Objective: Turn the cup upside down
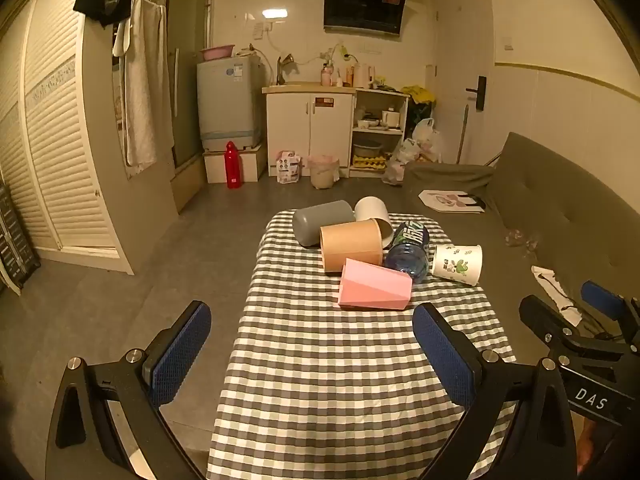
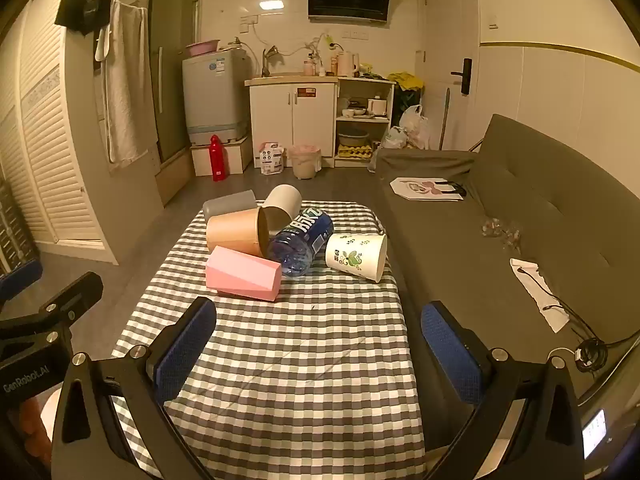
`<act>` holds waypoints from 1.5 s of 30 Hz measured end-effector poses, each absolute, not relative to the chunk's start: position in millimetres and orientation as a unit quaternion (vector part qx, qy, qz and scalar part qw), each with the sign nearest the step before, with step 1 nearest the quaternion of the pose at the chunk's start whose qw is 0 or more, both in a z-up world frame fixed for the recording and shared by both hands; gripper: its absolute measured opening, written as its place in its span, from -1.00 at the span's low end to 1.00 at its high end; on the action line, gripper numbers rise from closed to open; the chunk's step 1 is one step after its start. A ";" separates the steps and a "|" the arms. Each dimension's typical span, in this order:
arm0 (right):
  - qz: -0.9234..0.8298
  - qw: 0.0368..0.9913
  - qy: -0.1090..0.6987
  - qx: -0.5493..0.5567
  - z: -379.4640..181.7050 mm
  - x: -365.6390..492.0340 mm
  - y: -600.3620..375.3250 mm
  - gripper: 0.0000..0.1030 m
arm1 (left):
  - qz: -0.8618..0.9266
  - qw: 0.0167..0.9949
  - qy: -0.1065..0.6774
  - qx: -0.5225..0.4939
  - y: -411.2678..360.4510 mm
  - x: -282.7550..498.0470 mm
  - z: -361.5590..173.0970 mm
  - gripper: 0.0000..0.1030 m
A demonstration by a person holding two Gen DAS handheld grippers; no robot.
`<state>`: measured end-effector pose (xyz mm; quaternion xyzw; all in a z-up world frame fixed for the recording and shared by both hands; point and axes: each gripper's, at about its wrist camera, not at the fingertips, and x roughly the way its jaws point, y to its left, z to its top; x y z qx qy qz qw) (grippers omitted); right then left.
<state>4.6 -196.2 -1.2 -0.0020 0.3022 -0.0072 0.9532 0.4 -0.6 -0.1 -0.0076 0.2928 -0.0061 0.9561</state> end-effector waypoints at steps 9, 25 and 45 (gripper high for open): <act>-0.007 0.953 0.303 -0.001 -2.5 5.4 -196.5 0.99 | 0.000 0.956 0.294 -0.003 -2.7 4.1 -0.9 1.00; -0.004 0.953 0.304 0.002 -3.8 6.7 -196.9 0.99 | -0.001 0.957 0.290 -0.008 3.5 1.1 0.9 1.00; -0.003 0.952 0.305 0.003 -5.1 5.7 -191.6 0.99 | -0.002 0.957 0.291 -0.012 4.0 0.4 1.1 1.00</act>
